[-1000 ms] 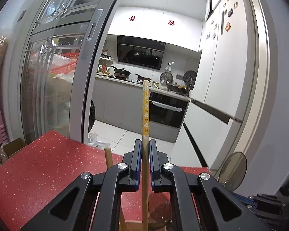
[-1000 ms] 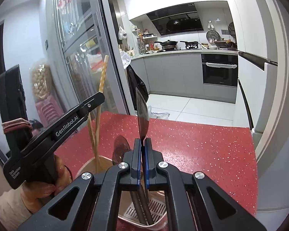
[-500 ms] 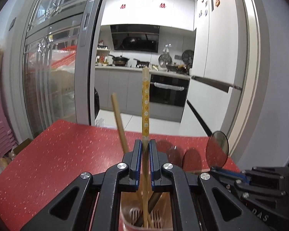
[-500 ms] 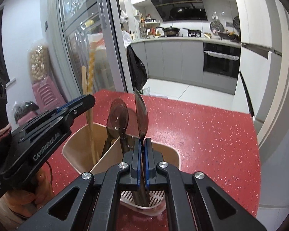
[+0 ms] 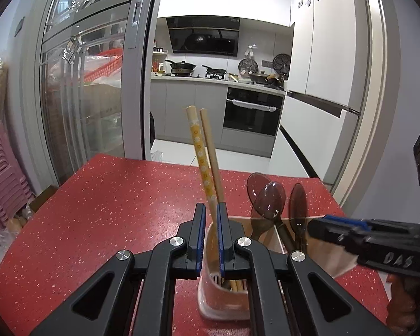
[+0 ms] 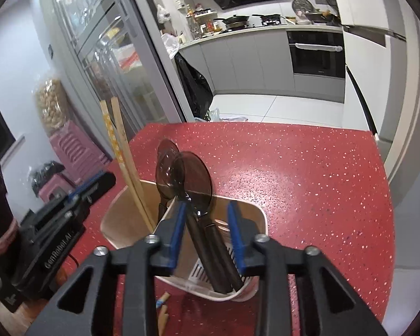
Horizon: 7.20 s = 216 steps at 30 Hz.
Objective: Organize utensils
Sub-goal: 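Lower the spoon and chopstick into the caddy and open both grippers, then move both grippers back over the remaining chopsticks and spoon, then grasp a plain chopstick with the right gripper while the left grasps the blue patterned chopstick, then carry both chopsticks up over the caddy, then lower the chopsticks into the caddy and open both grippers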
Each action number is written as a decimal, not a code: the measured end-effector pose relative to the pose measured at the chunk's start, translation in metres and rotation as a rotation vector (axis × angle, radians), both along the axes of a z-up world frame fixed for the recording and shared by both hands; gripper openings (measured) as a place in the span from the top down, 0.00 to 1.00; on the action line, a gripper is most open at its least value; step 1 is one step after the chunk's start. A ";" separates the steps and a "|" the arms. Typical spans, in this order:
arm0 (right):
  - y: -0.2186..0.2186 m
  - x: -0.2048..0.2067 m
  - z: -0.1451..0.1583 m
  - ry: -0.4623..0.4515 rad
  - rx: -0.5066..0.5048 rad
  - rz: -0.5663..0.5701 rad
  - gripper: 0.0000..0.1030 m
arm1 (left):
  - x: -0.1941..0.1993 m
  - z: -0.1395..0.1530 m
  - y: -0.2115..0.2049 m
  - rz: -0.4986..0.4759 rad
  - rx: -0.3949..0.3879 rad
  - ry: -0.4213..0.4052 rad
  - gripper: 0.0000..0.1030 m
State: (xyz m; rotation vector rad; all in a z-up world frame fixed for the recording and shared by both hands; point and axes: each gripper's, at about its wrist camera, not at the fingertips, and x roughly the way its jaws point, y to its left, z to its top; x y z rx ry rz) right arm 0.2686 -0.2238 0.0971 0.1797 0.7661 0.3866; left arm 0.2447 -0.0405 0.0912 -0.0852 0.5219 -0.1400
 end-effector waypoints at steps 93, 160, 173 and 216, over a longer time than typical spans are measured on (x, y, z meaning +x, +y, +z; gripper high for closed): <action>0.111 -0.117 -0.119 0.461 -0.414 -0.018 0.65 | -0.128 -0.131 0.025 -0.183 0.238 0.516 0.00; -0.009 -0.098 0.147 -0.230 -0.006 -0.017 0.94 | -0.036 0.114 0.025 -0.098 -0.145 -0.095 0.68; -0.001 -0.044 0.131 -0.276 -0.083 -0.035 0.94 | 0.025 0.088 0.007 -0.029 -0.230 -0.181 0.68; 0.020 0.020 0.038 -0.039 -0.087 -0.001 0.67 | 0.005 0.012 -0.001 -0.023 -0.032 0.020 0.68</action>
